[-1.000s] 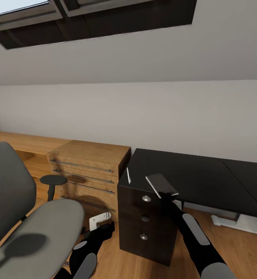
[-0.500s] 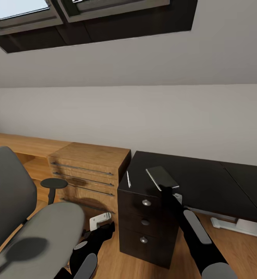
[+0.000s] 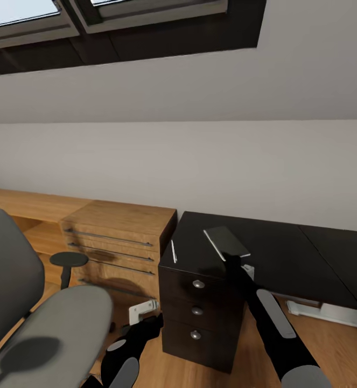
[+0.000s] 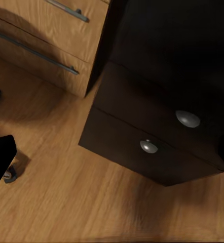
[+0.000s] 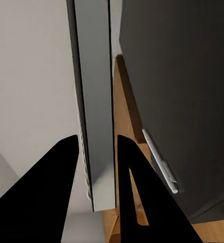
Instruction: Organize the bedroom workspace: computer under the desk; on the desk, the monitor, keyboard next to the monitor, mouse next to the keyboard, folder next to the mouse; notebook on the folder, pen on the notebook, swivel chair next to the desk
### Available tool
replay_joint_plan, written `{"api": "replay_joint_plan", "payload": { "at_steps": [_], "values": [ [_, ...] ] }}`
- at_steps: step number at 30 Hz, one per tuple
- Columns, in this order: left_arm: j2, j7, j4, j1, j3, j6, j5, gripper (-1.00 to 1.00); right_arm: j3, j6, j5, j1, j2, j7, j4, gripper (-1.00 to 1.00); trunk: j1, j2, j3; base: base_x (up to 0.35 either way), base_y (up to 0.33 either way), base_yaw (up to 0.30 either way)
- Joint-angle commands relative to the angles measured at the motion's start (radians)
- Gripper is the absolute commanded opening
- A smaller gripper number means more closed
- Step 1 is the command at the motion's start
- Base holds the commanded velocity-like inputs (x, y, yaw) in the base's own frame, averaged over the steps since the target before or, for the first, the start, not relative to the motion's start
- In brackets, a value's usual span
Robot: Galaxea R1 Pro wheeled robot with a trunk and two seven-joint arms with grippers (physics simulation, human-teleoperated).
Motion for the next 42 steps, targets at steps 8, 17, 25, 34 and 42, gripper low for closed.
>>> {"api": "replay_joint_plan", "payload": {
  "at_steps": [8,17,25,34,42],
  "values": [
    [0.001,0.011,0.010,-0.001,-0.027,0.001,0.005,1.00,-0.002,0.002,-0.007,0.010,-0.015,-0.023,-0.065,-1.00,0.000,-0.001,-0.001,-0.026,-0.071,-0.248],
    [0.000,0.011,0.023,-0.001,-0.030,0.001,0.005,1.00,-0.096,0.003,-0.014,0.015,-0.044,-0.129,-0.111,-1.00,0.000,-0.001,-0.004,-0.128,-0.257,-0.262],
    [0.001,0.010,0.027,-0.001,-0.030,0.001,0.005,1.00,-0.170,0.006,-0.014,0.015,-0.048,-0.177,-0.122,-1.00,0.000,-0.001,-0.007,-0.085,-0.117,-0.263],
    [0.001,0.010,0.029,-0.001,-0.031,0.001,0.005,1.00,-0.187,0.006,-0.014,0.015,-0.048,-0.187,-0.123,-1.00,0.000,-0.001,-0.010,-0.005,-0.006,-0.263],
    [0.001,0.010,0.029,-0.001,-0.031,0.001,0.006,1.00,-0.187,0.006,-0.014,0.015,-0.048,-0.189,-0.123,-1.00,0.000,-0.001,-0.013,0.000,0.000,-0.263]
  ]
}}
